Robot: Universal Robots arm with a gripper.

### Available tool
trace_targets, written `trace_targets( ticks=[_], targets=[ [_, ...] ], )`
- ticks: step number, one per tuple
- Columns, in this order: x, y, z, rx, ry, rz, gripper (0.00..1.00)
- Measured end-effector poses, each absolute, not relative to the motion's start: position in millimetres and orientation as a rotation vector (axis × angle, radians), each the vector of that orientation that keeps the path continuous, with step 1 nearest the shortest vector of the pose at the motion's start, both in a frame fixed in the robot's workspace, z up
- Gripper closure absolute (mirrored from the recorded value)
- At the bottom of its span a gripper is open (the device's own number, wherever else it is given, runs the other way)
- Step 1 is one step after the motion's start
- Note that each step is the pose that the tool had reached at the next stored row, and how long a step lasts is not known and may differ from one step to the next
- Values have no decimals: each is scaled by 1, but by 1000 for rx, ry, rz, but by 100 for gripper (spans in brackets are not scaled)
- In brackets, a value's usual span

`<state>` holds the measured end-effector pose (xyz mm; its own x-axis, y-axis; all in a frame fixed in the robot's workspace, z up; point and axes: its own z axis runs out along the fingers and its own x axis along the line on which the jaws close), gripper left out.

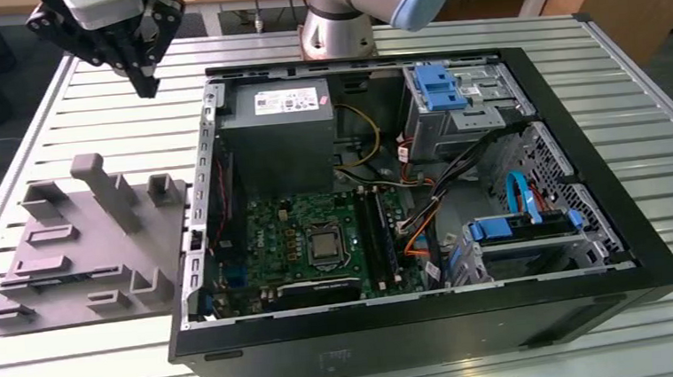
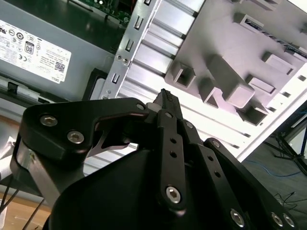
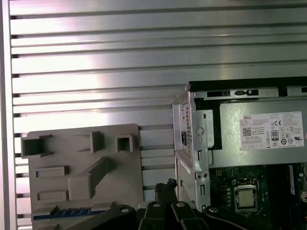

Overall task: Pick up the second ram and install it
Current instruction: 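Reach for the second ram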

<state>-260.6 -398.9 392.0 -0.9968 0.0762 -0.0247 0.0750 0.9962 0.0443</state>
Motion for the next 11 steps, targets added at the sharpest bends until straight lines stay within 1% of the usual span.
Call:
trace_targets(
  ticks=[11],
  targets=[
    [-297, -399, 391, 118, 3112, 68, 89]
  ],
)
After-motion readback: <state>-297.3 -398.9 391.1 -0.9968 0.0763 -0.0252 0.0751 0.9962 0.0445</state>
